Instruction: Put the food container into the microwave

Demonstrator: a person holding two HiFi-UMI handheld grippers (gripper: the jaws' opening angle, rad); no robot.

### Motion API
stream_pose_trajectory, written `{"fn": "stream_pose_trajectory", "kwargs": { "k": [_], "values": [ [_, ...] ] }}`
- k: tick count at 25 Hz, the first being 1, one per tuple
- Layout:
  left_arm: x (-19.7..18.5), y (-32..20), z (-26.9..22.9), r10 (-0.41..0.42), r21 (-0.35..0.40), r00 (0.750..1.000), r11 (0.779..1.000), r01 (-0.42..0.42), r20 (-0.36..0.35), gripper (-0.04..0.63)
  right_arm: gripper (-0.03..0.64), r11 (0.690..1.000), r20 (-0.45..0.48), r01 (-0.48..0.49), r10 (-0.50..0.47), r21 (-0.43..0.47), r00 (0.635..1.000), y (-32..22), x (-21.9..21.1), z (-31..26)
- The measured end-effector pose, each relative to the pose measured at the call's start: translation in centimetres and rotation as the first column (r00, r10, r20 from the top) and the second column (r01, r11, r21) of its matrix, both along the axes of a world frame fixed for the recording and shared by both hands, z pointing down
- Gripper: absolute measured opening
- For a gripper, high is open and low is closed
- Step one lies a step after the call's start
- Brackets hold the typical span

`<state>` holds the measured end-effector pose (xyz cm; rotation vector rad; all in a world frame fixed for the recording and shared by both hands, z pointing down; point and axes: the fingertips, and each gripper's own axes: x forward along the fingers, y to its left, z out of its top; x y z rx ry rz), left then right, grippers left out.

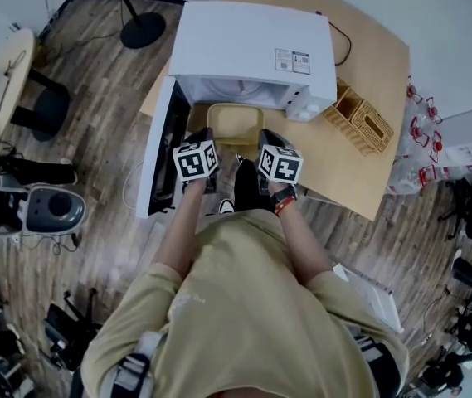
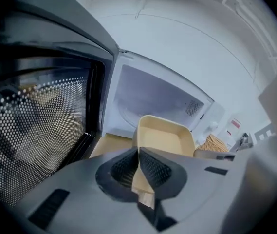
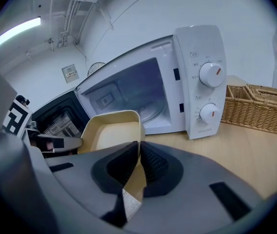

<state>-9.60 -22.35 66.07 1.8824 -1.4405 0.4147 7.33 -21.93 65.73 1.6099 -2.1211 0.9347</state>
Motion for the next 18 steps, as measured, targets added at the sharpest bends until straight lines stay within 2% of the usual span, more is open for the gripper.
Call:
{"fn": "stream_pose_trajectory", "kwargs": {
  "k": [18],
  "values": [
    [0.0, -3.8, -0.2, -0.017, 0.018, 1.0, 1.0, 0.018, -0.019, 0.031, 0.038, 0.999, -0.007, -0.005, 0.006, 0.034, 1.0, -4.2, 0.0, -0.9]
  ]
}}
